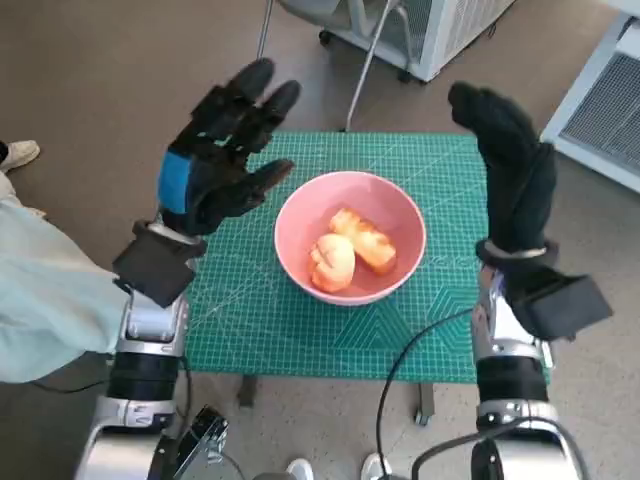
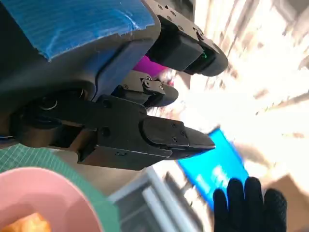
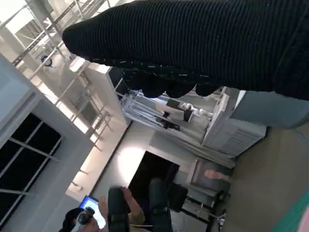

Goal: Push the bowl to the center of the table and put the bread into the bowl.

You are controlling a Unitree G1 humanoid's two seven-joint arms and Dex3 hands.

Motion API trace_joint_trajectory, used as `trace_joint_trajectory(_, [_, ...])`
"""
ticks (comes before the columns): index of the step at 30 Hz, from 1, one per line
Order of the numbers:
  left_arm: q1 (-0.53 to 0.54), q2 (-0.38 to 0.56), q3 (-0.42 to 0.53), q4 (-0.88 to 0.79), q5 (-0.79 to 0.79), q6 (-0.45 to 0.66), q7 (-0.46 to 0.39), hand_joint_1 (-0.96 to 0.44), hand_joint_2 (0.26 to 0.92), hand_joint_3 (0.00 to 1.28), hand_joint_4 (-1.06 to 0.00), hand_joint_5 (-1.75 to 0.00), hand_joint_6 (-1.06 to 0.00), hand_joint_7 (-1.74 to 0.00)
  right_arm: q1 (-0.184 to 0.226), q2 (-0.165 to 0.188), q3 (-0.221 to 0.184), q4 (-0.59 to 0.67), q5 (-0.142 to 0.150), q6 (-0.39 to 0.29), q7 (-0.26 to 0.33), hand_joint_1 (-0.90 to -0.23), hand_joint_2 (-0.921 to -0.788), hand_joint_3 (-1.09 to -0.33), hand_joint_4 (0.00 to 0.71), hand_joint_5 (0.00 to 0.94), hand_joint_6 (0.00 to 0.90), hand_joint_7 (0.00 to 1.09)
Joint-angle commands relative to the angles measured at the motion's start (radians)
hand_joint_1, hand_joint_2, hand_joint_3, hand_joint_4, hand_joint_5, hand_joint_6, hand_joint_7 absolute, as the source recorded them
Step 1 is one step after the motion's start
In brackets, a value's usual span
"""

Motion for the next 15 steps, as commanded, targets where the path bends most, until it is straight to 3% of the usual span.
trace_joint_trajectory(1, [0.024, 0.008, 0.012, 0.006, 0.001, -0.027, 0.025, -0.05, 0.921, 0.18, -0.55, -0.05, -0.40, -0.44, 0.004, -0.008, 0.001, 0.005, -0.017, 0.017, -0.017, -0.473, -0.921, -0.606, 0.430, 0.008, 0.123, 0.87])
trace_joint_trajectory(7, [0.035, 0.011, 0.022, 0.020, 0.003, -0.057, 0.050, -0.03, 0.921, 0.21, -0.55, -0.06, -0.32, -0.58, 0.000, -0.006, 0.004, 0.002, -0.015, 0.023, -0.018, -0.465, -0.921, -0.611, 0.434, 0.010, 0.130, 0.86])
trace_joint_trajectory(15, [0.043, 0.002, 0.019, 0.020, 0.006, -0.079, 0.083, -0.05, 0.921, 0.20, -0.53, -0.06, -0.26, -0.65, -0.004, -0.003, 0.002, 0.014, -0.006, 0.025, -0.013, -0.458, -0.921, -0.616, 0.434, 0.009, 0.135, 0.85])
